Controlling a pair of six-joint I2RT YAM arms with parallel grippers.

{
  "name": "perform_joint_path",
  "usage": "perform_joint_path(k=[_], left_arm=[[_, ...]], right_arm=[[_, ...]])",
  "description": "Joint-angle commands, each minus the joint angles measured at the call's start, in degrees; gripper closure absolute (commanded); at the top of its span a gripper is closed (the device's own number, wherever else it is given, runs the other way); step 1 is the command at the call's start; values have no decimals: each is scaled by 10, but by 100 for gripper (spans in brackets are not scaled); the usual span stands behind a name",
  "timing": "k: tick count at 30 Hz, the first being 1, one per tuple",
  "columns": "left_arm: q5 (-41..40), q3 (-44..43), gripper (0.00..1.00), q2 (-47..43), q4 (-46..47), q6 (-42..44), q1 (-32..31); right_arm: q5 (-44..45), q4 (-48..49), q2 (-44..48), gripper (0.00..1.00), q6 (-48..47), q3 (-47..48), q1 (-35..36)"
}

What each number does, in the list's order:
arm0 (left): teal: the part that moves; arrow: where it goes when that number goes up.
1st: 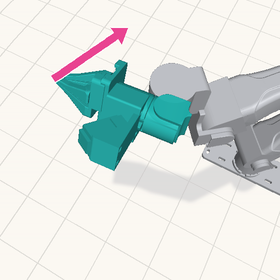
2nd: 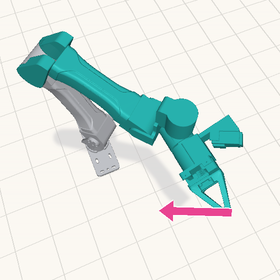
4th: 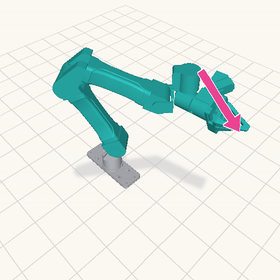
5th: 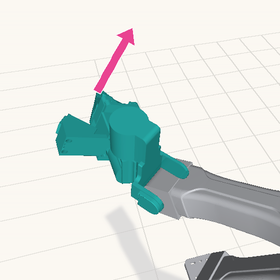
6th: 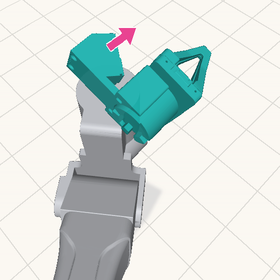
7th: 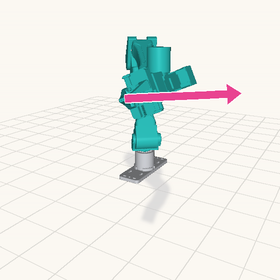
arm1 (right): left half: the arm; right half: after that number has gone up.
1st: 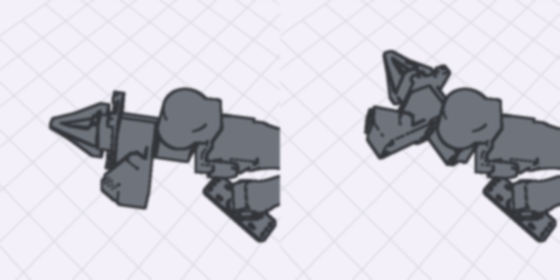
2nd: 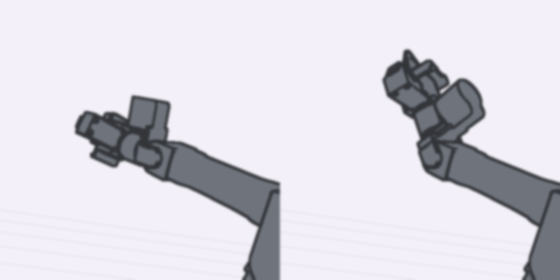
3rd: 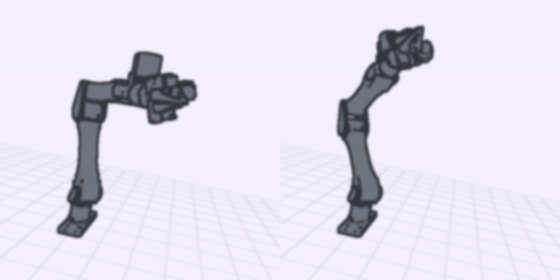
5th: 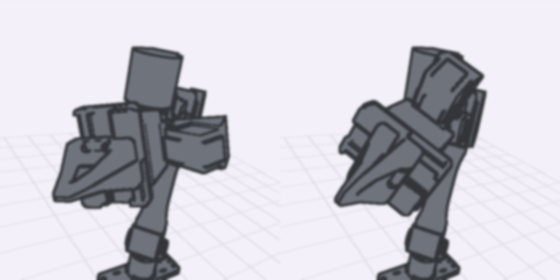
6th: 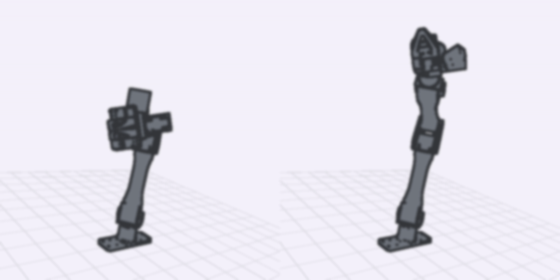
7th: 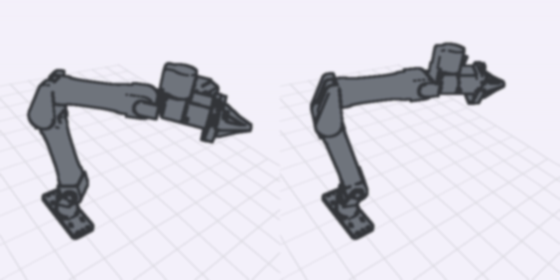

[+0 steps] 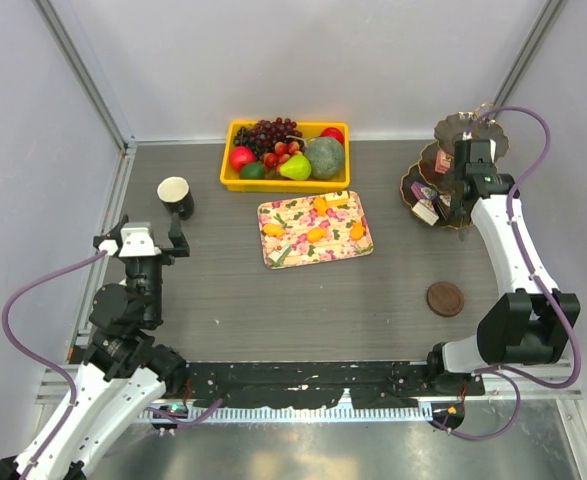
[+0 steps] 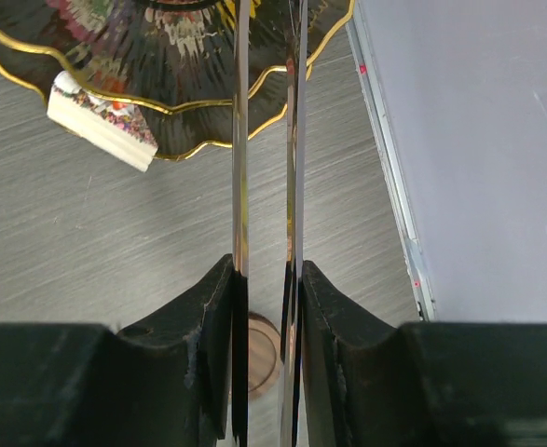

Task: Serve the afternoon tea

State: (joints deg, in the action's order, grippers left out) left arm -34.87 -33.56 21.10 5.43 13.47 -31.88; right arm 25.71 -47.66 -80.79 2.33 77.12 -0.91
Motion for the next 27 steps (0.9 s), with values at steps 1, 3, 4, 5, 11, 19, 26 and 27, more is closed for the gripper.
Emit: perform_joint_path(k=[1,3,4,5,11,19,26,27], left_arm=[[5,-8,1,-3,17,-10,-3],[5,-7,1,-1,16,-10,-3],[5,-7,1,-2,16,-10,-3],[5,-7,1,-2,16,-10,-3],[5,-7,1,0,16,-10,-3],[6,-7,1,1,16,-10,-3],[8,-10,1,3,12,-12,-4],[8,-9,1,3,12,-12,-4]], right_arm=[[-15,91,-11,67,1,-13,-12],[-22,105,-17,67,-3,-21,-12],[-22,106,-20,68,-5,-22,-13],[-22,113,-26,67,-5,-24,-13],[-16,114,-35,54,0,-27,-16],[-22,73,10,48,21,-30,-16],[-72,12,80,47,52,-51,-5],[-75,5,96,47,55,-54,-2]])
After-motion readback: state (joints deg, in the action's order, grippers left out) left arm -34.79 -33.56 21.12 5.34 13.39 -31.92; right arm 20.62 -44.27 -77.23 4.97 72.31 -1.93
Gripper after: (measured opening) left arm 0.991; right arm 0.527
